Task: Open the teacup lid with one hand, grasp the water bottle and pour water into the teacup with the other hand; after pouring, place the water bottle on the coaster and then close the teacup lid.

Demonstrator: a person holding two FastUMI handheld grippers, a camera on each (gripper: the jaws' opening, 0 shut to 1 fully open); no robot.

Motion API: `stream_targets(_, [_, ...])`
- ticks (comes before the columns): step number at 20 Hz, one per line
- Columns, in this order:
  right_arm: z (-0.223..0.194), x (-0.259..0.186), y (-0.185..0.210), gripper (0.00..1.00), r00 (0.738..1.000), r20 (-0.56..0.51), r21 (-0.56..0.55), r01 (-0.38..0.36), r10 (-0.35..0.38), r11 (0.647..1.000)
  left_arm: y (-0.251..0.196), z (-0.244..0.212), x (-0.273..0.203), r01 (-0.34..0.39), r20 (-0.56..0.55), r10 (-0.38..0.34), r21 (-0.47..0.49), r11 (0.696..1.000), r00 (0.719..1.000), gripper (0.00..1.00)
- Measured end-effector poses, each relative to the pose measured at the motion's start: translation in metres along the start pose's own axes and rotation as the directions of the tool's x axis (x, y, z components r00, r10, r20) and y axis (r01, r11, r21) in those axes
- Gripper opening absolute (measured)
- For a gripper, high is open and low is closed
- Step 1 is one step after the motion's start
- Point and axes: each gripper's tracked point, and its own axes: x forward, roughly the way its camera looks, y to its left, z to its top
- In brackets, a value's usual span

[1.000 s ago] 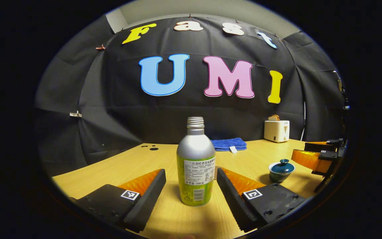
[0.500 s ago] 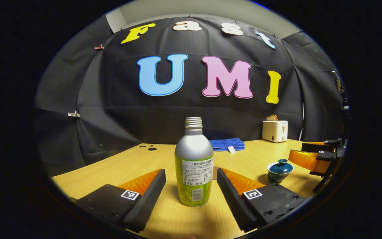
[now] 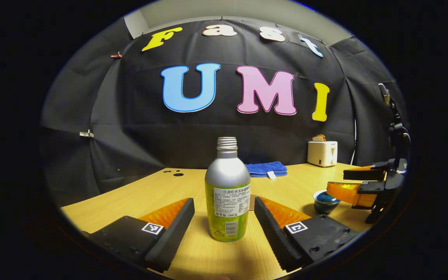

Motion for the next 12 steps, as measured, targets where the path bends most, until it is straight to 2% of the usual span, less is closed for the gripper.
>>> stream_targets(4, [-0.009, 0.017, 0.002, 0.97, 0.998, -0.063, -0.046, 0.005, -0.008, 0.999, 0.0, 0.0, 0.0, 0.0, 0.0, 0.0, 0.0, 1.0, 1.0, 0.98])
stream_targets(6, [-0.012, 0.022, 0.003, 0.94, 0.997, -0.083, -0.064, 0.001, -0.006, 0.998, 0.0, 0.0, 0.0, 0.0, 0.001, 0.0, 0.0, 1.0, 1.0, 0.98])
stream_targets(9, [-0.014, 0.024, 0.012, 0.71, 0.995, -0.096, -0.065, -0.041, 0.034, 0.997, 0.0, 0.0, 0.0, 0.0, 0.0, 0.0, 0.0, 1.0, 1.0, 0.98])
stream_targets(10, [-0.015, 0.024, 0.016, 0.68, 0.993, -0.101, -0.063, -0.06, 0.053, 0.996, 0.0, -0.001, 0.0, 0.0, 0.001, 0.0, 0.0, 1.0, 1.0, 0.98])
stream_targets(11, [-0.015, 0.024, 0.019, 0.61, 0.992, -0.104, -0.061, -0.075, 0.068, 0.995, 0.0, 0.0, 0.0, 0.0, 0.001, 0.0, 0.0, 1.0, 1.0, 0.98])
stream_targets(12, [-0.016, 0.024, 0.021, 0.5, 0.991, -0.108, -0.059, -0.089, 0.083, 0.994, 0.0, -0.001, 0.0, 0.0, 0.001, 0.0, 0.0, 1.0, 1.0, 0.98])
